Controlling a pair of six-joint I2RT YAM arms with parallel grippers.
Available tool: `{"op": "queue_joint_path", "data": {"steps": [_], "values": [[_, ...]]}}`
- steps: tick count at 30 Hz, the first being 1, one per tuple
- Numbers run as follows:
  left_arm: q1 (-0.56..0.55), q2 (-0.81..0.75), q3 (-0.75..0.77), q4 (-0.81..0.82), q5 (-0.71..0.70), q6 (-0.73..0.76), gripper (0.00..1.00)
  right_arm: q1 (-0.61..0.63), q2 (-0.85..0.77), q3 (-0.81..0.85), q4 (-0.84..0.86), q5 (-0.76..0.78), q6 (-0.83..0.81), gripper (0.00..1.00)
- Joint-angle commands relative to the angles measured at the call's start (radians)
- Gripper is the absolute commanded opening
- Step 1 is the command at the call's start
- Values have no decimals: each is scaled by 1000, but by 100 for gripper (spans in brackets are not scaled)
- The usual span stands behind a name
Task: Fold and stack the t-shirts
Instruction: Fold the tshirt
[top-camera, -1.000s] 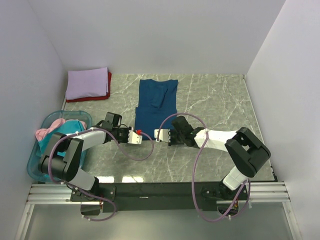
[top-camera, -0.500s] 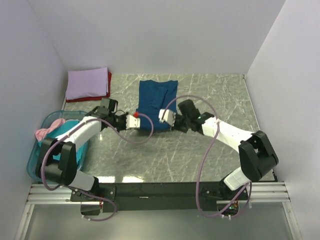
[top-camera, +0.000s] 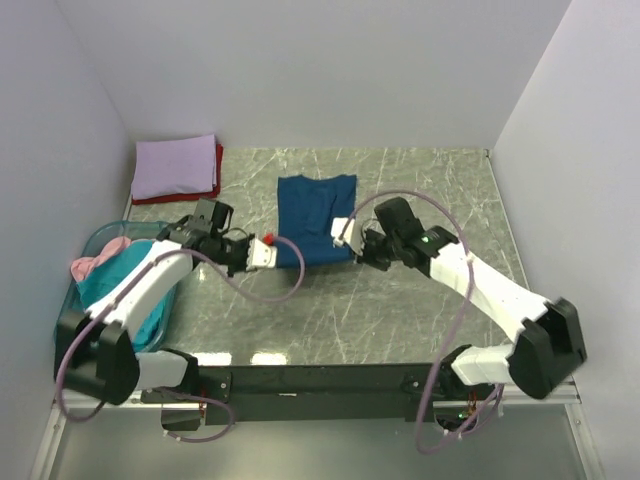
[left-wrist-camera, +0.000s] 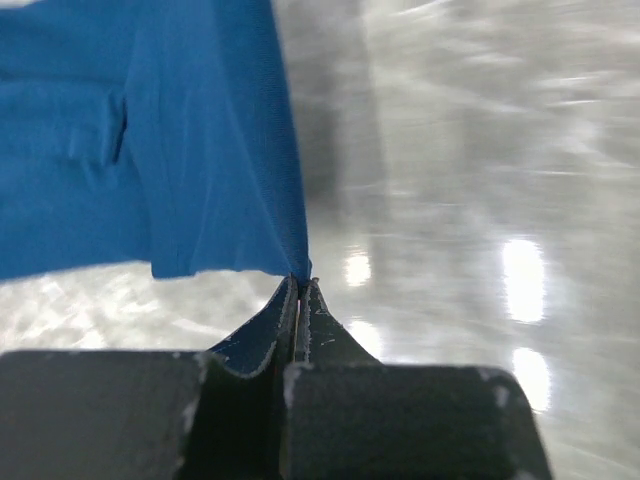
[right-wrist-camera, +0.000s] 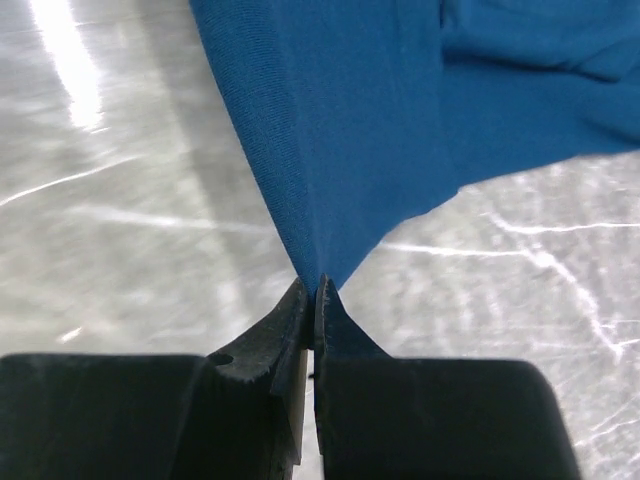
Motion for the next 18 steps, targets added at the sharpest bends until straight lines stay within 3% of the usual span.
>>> {"op": "queue_joint_path", "data": {"steps": [1, 8, 11, 18], "values": [[-39, -110, -41, -264, 50, 75, 1, 63, -137, -61, -147, -41, 29, 0], [-134, -349, -122, -474, 150, -35, 0, 192, -409, -159, -367, -135, 81, 0], [-164, -386, -93, -487, 168, -105, 0, 195, -418, -126, -391, -127, 95, 0], [-118, -160, 139, -512, 173, -103, 0, 107, -288, 5, -401, -152, 18, 0]]}}
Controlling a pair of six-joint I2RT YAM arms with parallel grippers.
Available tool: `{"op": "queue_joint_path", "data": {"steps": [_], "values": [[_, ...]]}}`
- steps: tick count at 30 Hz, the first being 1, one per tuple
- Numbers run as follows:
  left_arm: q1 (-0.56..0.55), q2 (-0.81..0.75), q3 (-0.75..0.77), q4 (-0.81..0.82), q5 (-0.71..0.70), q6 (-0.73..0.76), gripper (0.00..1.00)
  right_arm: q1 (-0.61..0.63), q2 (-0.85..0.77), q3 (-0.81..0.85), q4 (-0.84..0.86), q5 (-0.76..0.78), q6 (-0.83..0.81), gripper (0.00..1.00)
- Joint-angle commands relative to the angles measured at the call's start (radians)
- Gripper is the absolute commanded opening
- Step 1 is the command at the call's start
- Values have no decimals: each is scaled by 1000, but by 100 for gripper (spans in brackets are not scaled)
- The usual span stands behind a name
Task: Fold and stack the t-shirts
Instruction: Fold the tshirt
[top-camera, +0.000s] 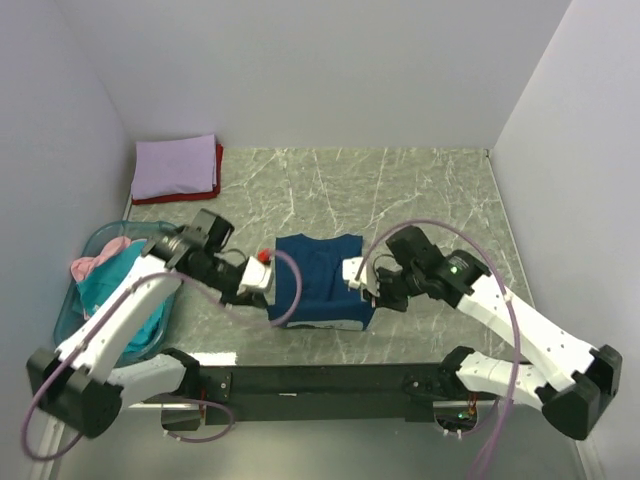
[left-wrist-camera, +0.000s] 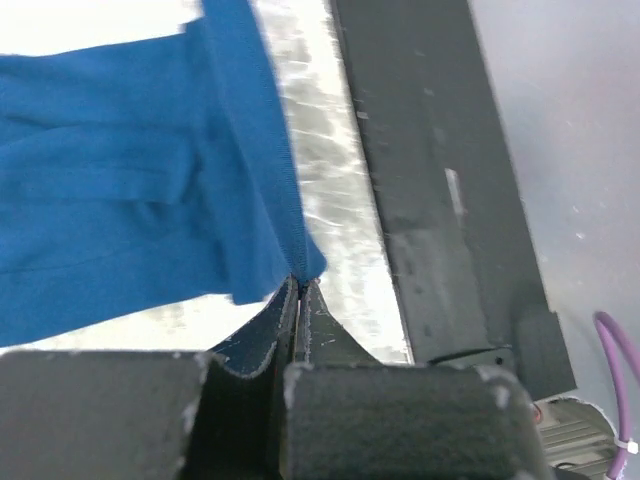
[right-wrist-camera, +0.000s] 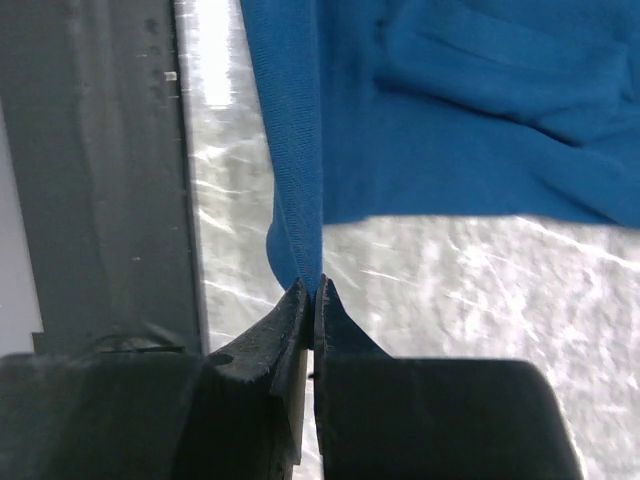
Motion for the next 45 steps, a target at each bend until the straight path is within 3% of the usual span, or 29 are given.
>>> {"op": "queue_joint_path", "data": {"steps": [1, 6, 9, 15, 18, 22, 27, 30, 40, 43, 44, 45], "values": [[62, 119, 113, -28, 34, -3, 0, -77, 85, 91, -24, -10, -69, 0], [192, 361, 271, 9, 72, 26, 0, -235, 298, 270, -44, -58, -169, 0], [242, 516, 372, 78, 85, -34, 0, -306, 466, 387, -52, -70, -212, 0], [278, 828, 549, 248, 65, -260, 1, -357, 805, 574, 3, -59, -203, 0], [291, 950, 560, 365, 17, -412, 1, -377, 975, 635, 42, -46, -147, 0], [292, 1022, 535, 469, -12, -523, 1, -383, 1059, 660, 94, -18, -100, 0], [277, 1052, 498, 554, -89, -704, 1, -371, 1103, 657, 105, -4, -35, 0], [274, 1029, 434, 546, -98, -735, 1, -346, 1072, 593, 128, 3, -8, 0], [275, 742, 26, 549, -43, -664, 1, -272, 834, 256, 157, -134, 134, 0], [278, 655, -6, 509, 12, -580, 14, -271, 750, 215, 93, -211, 167, 12], [280, 636, -2, 468, 26, -549, 30, -274, 735, 221, 63, -231, 163, 27], [283, 618, 6, 457, 34, -501, 36, -278, 710, 229, 42, -260, 171, 33]]}}
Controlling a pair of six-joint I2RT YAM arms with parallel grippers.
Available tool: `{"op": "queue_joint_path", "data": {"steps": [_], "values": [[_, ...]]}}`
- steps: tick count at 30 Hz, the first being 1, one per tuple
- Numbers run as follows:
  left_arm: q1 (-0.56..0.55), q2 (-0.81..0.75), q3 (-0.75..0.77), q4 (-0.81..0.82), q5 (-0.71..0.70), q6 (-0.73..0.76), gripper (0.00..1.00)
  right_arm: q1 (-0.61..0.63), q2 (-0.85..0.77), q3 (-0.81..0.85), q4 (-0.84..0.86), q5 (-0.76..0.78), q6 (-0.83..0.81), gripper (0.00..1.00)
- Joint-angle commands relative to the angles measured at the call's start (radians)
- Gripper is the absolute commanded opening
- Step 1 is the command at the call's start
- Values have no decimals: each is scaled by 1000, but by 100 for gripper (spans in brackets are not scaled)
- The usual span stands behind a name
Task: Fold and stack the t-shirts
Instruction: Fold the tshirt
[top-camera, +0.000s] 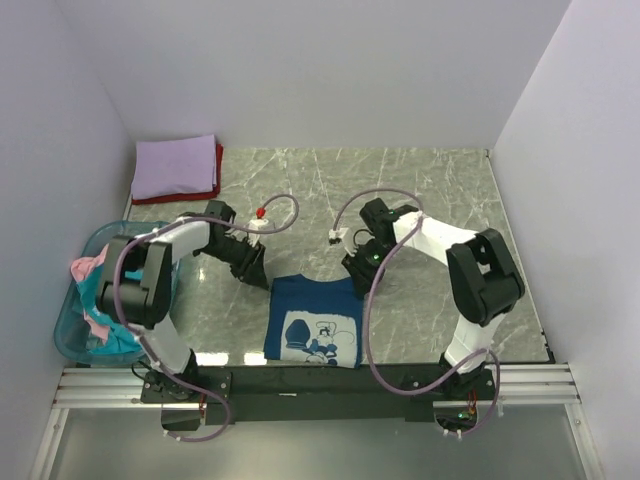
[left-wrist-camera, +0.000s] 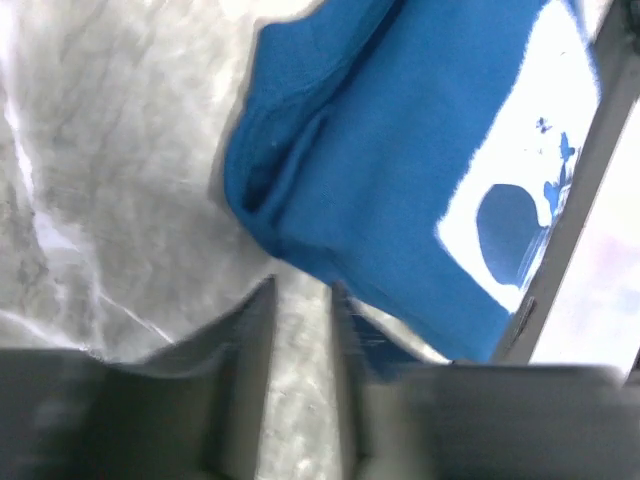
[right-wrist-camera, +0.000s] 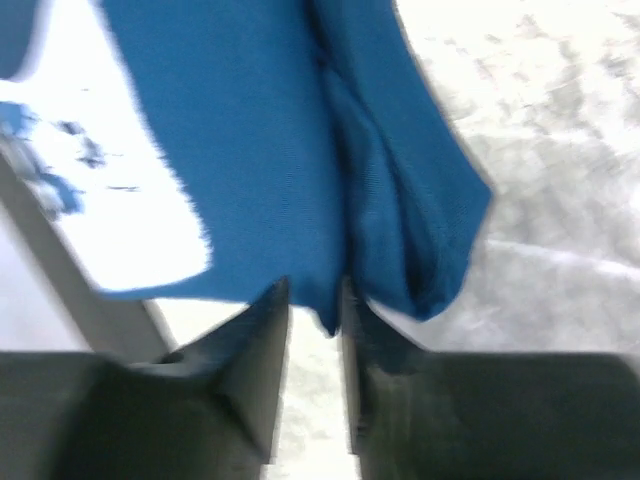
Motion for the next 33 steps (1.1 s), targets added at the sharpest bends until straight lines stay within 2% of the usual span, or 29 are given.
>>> {"op": "queue_joint_path", "data": {"steps": [1, 2, 4, 5, 8, 9, 13, 17, 23, 30, 33], "values": [[8, -131, 34, -52, 84, 139, 39, -27, -107, 46, -95, -115, 46, 37], [10, -150, 43, -55, 99, 152, 49, -44, -114, 66, -118, -135, 53, 42], [7, -206, 57, -9, 131, 146, 57, -109, -116, 141, -124, -198, 98, 50], [-17, -216, 64, 5, 144, 149, 59, -126, -107, 169, -123, -216, 118, 50], [-129, -216, 104, 16, 113, 223, 58, -160, -38, 257, -79, -295, 220, 47], [-157, -211, 112, 26, 94, 249, 59, -163, -4, 266, -47, -307, 318, 45], [-283, -148, 136, 137, 29, 240, 57, -174, 54, 235, 171, -350, 533, 35], [-352, -61, 173, 143, -37, 266, 57, -177, 82, 200, 291, -355, 687, 30], [-416, 16, 176, 184, -103, 261, 57, -215, 111, 146, 374, -368, 759, 28], [-444, 96, 210, 177, -102, 222, 55, -265, 123, 139, 369, -399, 754, 27], [-447, 111, 222, 151, -83, 229, 49, -272, 131, 160, 345, -405, 741, 27]]}}
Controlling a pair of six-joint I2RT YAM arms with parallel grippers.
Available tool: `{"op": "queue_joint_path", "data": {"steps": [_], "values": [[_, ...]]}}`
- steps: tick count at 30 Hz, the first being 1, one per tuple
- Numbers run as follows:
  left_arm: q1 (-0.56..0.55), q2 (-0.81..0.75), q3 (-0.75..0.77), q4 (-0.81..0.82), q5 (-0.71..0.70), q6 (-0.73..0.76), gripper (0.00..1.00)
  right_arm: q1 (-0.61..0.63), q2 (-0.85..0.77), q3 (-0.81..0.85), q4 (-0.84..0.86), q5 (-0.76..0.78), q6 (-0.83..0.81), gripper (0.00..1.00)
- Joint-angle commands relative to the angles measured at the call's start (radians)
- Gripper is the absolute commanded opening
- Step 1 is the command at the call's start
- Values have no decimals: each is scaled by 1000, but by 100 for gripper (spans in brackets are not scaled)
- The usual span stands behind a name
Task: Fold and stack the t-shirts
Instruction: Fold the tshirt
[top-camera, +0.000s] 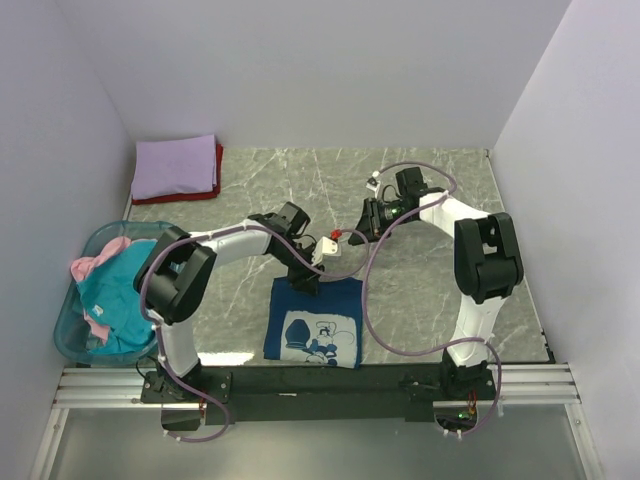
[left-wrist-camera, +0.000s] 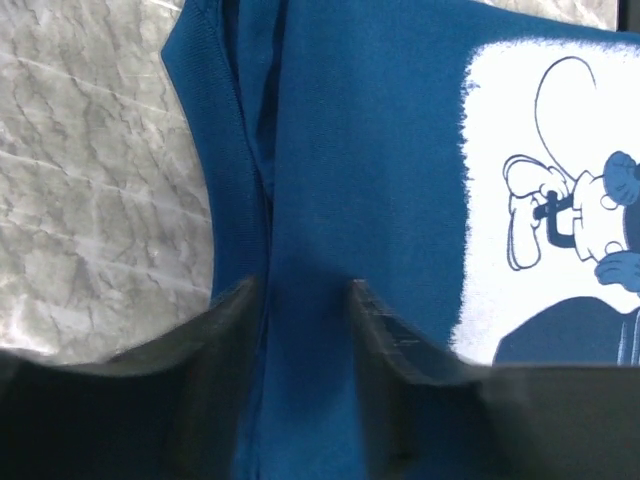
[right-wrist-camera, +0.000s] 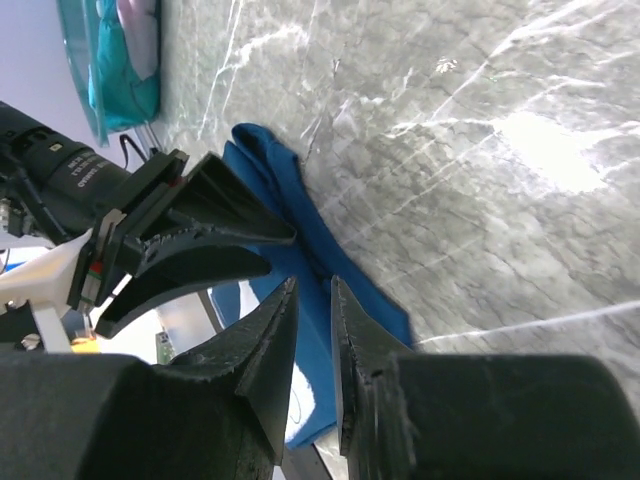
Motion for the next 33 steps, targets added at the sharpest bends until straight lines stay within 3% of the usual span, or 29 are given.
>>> {"op": "queue_joint_path", "data": {"steps": [1, 7, 9, 24, 33], "values": [[-5, 9, 37, -11, 22, 5, 42, -6, 13, 25, 3, -40, -2, 27], [-25, -60, -20, 5, 23, 50, 5, -3, 42, 56, 26, -62, 25, 27], [-37, -98, -44, 21, 7, 34, 1, 3, 57, 55, 52, -81, 48, 27], [-140, -349, -230, 220, -251, -59, 1, 225, 189, 27, 170, -179, 133, 25], [-169, -399, -244, 245, -311, -61, 1, 255, 262, -19, 198, -164, 156, 25]]}}
